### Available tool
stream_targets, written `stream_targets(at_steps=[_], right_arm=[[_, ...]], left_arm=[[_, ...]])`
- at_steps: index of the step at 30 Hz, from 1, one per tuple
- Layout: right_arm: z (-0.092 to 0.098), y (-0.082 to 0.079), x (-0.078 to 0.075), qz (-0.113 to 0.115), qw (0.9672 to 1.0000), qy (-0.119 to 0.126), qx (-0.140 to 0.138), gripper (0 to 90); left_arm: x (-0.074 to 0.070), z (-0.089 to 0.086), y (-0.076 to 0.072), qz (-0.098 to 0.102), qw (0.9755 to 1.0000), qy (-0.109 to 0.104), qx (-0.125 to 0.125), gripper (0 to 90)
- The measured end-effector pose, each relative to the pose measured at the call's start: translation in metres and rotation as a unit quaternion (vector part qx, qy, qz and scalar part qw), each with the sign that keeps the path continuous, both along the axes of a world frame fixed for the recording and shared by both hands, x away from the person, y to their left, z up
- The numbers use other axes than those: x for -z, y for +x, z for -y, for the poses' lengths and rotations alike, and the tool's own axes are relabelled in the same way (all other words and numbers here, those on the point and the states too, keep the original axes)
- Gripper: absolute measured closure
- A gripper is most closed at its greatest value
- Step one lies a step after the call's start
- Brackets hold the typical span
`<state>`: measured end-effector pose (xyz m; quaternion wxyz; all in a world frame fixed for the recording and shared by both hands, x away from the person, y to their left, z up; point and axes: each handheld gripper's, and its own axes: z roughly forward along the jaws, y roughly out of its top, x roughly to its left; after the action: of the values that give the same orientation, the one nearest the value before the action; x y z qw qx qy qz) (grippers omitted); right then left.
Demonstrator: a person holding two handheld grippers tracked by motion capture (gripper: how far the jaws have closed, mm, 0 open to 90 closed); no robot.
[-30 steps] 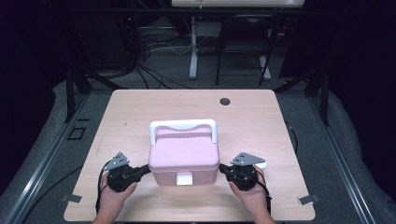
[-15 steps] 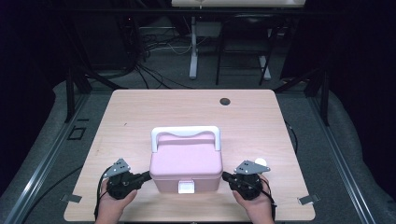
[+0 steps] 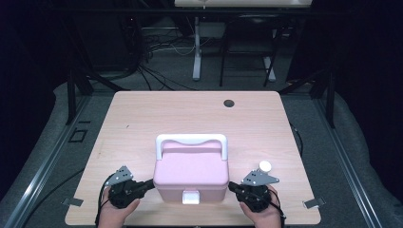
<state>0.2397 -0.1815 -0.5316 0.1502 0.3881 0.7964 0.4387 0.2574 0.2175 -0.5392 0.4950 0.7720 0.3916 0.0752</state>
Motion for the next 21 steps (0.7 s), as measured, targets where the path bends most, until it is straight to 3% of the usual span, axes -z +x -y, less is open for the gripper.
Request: stream_targets(at_steps=[21], right_arm=[[0.003,-0.013,-0.001,-0.007,1.0,0.0,-0.002,90.0]], left_arm=[[-0.001,0.001,-0.015,-0.008,0.9999,0.006,0.007,90.0]])
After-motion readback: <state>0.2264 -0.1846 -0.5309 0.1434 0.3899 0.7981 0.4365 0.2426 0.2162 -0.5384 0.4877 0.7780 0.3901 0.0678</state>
